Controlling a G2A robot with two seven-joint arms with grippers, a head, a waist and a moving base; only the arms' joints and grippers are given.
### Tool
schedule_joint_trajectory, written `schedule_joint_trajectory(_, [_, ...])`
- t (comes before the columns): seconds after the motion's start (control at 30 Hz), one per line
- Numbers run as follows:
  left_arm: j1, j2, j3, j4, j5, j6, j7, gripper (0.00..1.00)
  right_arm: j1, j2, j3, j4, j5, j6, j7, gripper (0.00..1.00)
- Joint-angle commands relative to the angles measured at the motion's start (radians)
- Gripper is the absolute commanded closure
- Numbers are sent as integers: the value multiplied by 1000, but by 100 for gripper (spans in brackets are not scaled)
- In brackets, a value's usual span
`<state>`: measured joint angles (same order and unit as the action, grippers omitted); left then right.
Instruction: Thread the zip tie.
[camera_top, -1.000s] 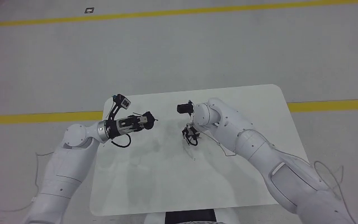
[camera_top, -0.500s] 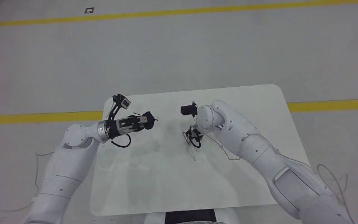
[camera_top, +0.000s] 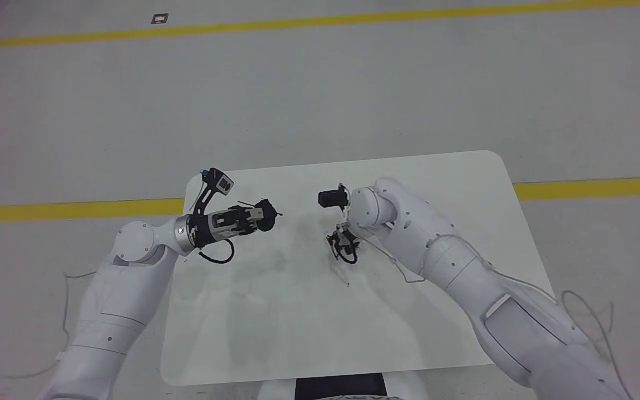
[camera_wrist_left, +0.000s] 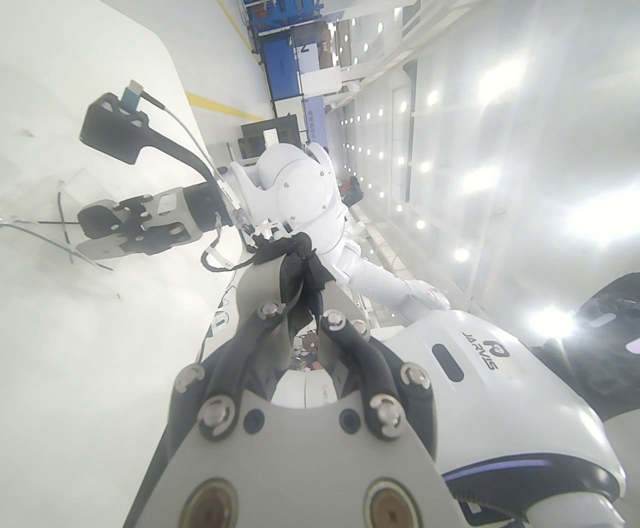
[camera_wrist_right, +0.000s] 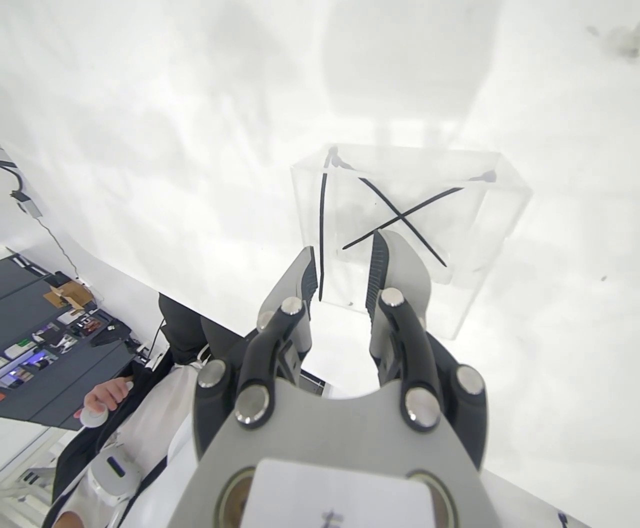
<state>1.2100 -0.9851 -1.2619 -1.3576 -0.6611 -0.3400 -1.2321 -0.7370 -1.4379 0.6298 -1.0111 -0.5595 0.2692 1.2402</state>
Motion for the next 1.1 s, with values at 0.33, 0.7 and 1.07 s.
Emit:
schedule_joint_trajectory(0.33, [0, 0, 0, 0, 0, 0, 0, 100, 33, -40, -31, 96, 54, -58, -14, 83])
schedule_joint_trajectory(0.7, [0, 0, 0, 0, 0, 0, 0, 100, 65, -79, -57, 185, 85, -90, -29, 100])
schedule_joint_trajectory(1.07, [0, 0, 0, 0, 0, 0, 0, 100, 77, -81, -51, 188, 41, -32, -24, 100])
